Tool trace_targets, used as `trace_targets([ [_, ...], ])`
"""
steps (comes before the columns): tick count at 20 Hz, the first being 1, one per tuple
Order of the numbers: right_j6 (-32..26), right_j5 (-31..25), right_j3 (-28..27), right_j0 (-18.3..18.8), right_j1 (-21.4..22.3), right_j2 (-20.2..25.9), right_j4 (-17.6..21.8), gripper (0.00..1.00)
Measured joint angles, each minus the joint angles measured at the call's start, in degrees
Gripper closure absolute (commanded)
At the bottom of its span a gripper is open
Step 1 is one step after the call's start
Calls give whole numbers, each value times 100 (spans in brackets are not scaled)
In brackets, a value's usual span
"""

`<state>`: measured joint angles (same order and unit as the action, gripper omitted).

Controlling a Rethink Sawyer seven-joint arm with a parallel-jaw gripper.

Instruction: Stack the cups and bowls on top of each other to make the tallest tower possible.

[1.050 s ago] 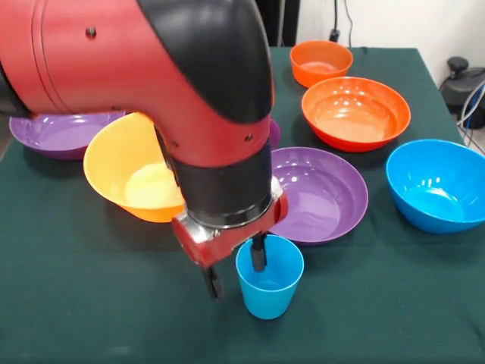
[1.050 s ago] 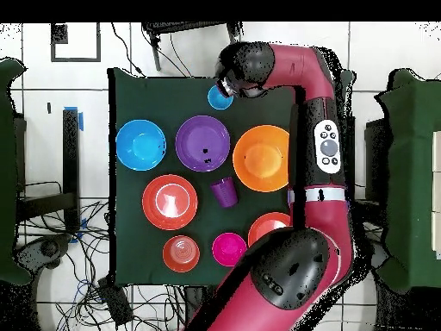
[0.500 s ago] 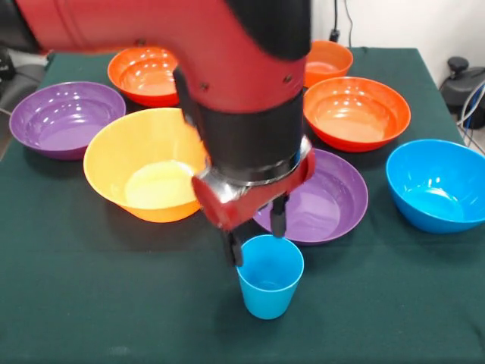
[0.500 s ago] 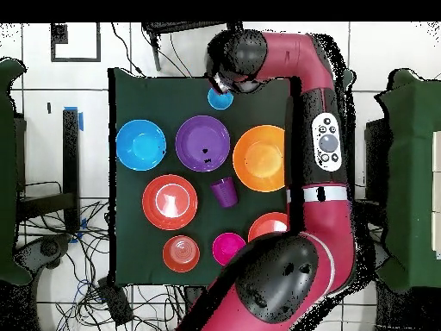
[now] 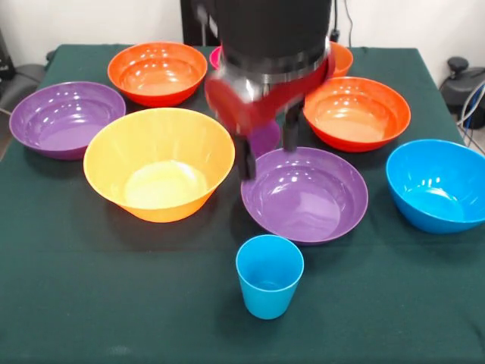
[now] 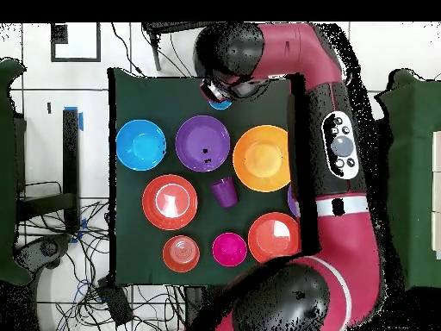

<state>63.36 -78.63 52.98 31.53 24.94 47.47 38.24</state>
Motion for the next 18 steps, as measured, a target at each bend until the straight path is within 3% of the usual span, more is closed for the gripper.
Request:
trace_targets([
  [6,154,570,1487,310,899,-271,-304,0],
  [9,295,1264,2497,508,1436,-451,-353,0],
  [18,572,2745,4310,733,2146,-809,-354,0],
])
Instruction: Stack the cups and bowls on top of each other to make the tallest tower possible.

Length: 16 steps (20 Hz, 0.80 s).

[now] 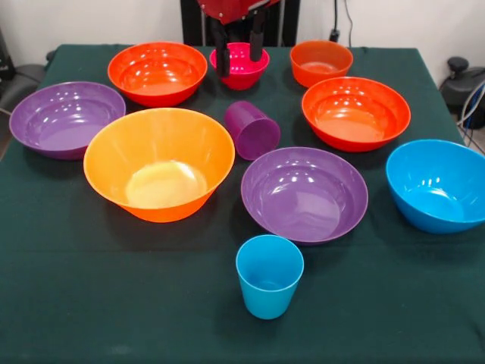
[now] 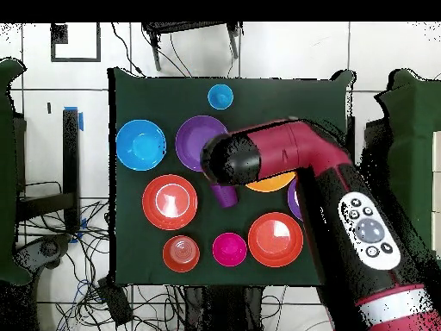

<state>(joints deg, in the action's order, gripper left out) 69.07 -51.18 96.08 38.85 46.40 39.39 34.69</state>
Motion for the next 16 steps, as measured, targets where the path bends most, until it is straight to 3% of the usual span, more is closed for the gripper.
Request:
trace_targets([
  [5,150,978,1012,51,124,-350,1,0],
  [8,159,1216,1254,98,135,-462,32,0],
  [9,159,1471,1527,219,143,-595,83,0],
  [16,159,2071,2096,751,153,-1106,410,0],
])
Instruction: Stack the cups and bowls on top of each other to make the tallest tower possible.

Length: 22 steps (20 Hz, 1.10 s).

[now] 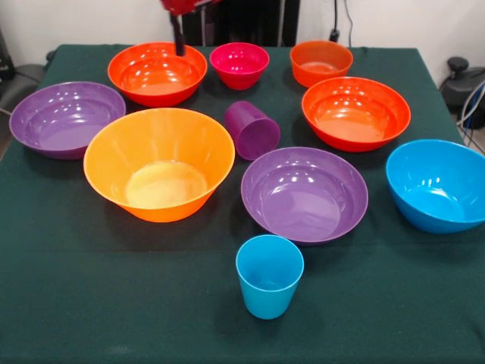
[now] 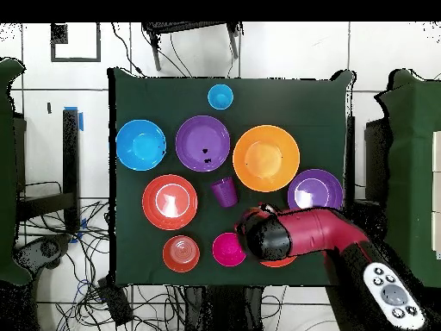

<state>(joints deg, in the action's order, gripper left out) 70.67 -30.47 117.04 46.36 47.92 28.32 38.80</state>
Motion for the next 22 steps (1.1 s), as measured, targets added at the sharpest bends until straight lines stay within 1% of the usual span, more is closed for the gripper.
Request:
trace_targets([
  [4,0,294,176,249,1,-269,305,0],
  [5,0,462,271,379,0,-397,469,0],
  [7,0,592,355,470,1,-498,604,0],
  [10,0,785,490,508,2,-701,788,0],
  [11,0,826,513,495,0,-746,816,0],
  [15,21,1182,699,215,-20,-1135,990,0],
  [22,176,1625,1068,-149,72,-1569,1009,0],
])
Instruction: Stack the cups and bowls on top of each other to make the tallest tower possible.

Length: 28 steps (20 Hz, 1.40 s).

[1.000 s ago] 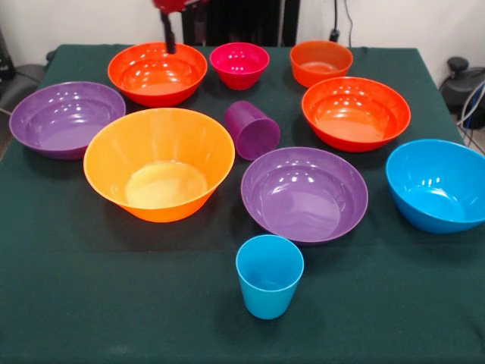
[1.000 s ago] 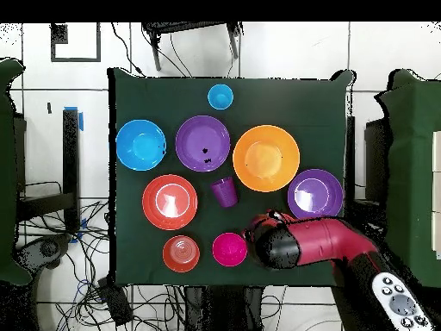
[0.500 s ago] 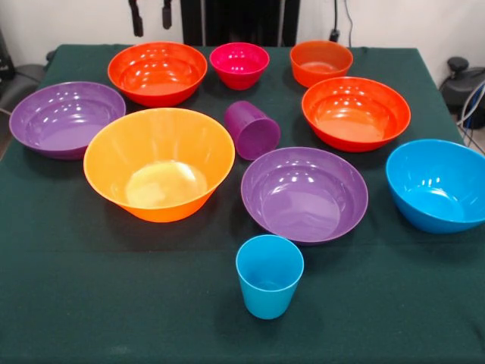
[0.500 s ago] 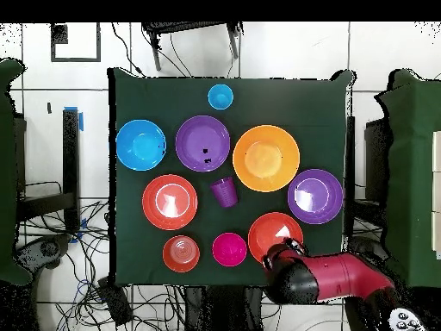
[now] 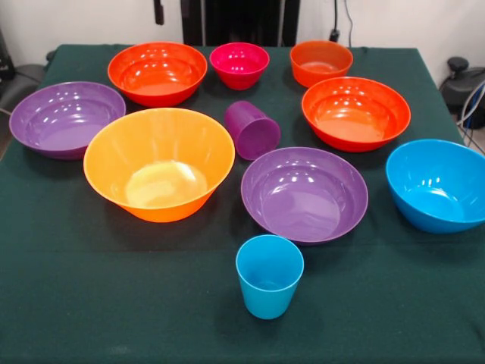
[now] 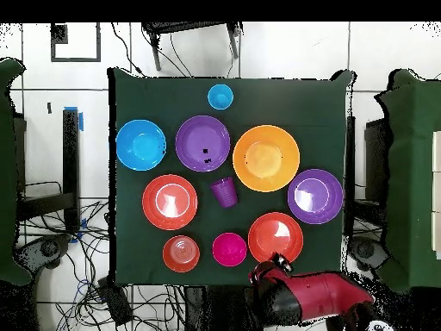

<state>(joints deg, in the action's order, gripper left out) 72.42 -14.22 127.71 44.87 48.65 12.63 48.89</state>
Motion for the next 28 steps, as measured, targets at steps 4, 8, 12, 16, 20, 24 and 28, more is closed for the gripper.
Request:
trace_targets([
  [4,183,214,173,-353,16,-318,-1,0],
  [8,419,354,207,-787,-11,-597,-2,0],
  [12,599,391,207,-1093,-97,-681,-9,0],
  [16,755,394,206,-1329,-114,-681,-33,0],
  [20,782,393,206,-1446,-115,-683,-33,0],
  [24,782,393,206,-1497,-123,-683,-54,0],
  [28,782,394,205,-1507,-177,-683,-73,0],
])
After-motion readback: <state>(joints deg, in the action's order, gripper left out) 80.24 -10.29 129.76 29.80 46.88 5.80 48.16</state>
